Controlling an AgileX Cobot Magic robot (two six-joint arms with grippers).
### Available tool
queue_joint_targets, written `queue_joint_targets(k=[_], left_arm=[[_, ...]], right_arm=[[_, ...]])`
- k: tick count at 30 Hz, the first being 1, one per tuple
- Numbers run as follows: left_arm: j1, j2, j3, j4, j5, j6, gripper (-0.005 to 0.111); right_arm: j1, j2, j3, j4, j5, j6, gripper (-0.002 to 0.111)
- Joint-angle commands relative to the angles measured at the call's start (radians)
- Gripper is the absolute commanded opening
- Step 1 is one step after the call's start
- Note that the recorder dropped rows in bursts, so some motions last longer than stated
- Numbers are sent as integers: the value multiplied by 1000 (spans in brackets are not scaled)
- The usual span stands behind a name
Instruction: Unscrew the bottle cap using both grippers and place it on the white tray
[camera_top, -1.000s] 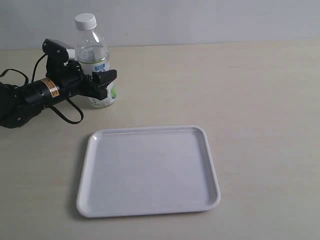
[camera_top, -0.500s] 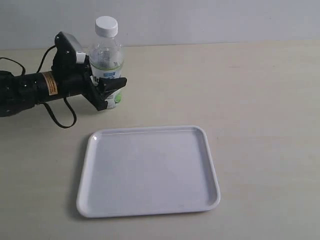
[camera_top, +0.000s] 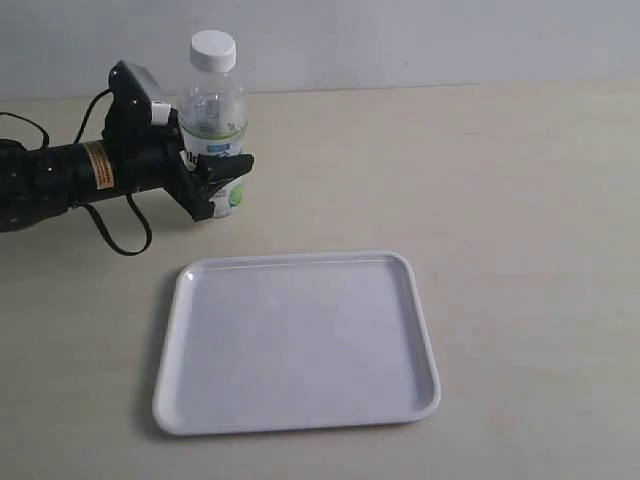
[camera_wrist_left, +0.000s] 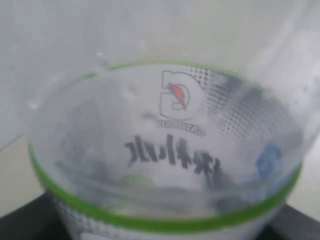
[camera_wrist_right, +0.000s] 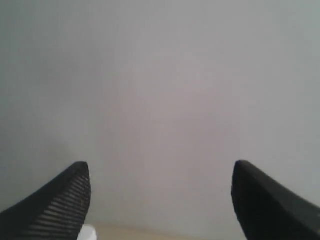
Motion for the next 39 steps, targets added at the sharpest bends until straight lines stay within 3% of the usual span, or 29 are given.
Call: queue_joint_targets(k=[1, 4, 7, 11, 14, 17, 21, 22, 23, 24, 25, 26, 27, 29, 31, 34, 35, 39], left_arm=[[-2, -15, -4, 4, -21, -2, 0], [-2, -15, -4, 7, -21, 21, 0], [-2, -15, -4, 11, -17, 21, 0], [-2, -15, -4, 11, -13, 21, 0], [-2, -15, -4, 11, -13, 21, 0], [-2, -15, -4, 11, -11, 31, 0], [-2, -15, -4, 28, 16, 61, 0], [-2, -15, -4, 36, 22, 74, 0], [-2, -15, -4, 40, 32, 80, 0], [-2, -15, -4, 40, 32, 84, 0], [-2, -15, -4, 43, 34, 96, 0], [-2, -15, -4, 43, 34, 96, 0], [-2, -15, -4, 43, 34, 96, 0], [-7, -15, -4, 51, 34, 96, 0], [-10, -15, -4, 55, 34, 96, 0], [-11, -15, -4, 68, 34, 96, 0], [-11, -15, -4, 82, 34, 96, 0], [-11, -15, -4, 84, 34, 97, 0]], right_arm=[[3, 347, -294, -650, -87, 660, 73], [3, 527, -429, -650, -302, 728, 73], [28, 658, -538, -650, -399, 753, 73], [33, 764, -578, -650, -351, 464, 73], [33, 794, -563, -650, -157, 53, 73], [33, 793, -524, -650, 191, -331, 74], [33, 791, -486, -629, 572, -359, 75], [33, 791, -479, -535, 622, -356, 75], [33, 793, -477, -233, 681, -426, 71], [33, 793, -477, -52, 726, -547, 69], [46, 795, -480, 260, 838, -859, 68], [57, 800, -495, 430, 926, -1034, 68], [67, 815, -535, 716, 1100, -1247, 68], [91, 821, -595, 1148, 1227, -1460, 69], [157, 821, -642, 1452, 1280, -1622, 70], [260, 826, -678, 1616, 1278, -1711, 69], [329, 835, -706, 1634, 1261, -1726, 69], [454, 888, -799, 1616, 1208, -1720, 69]])
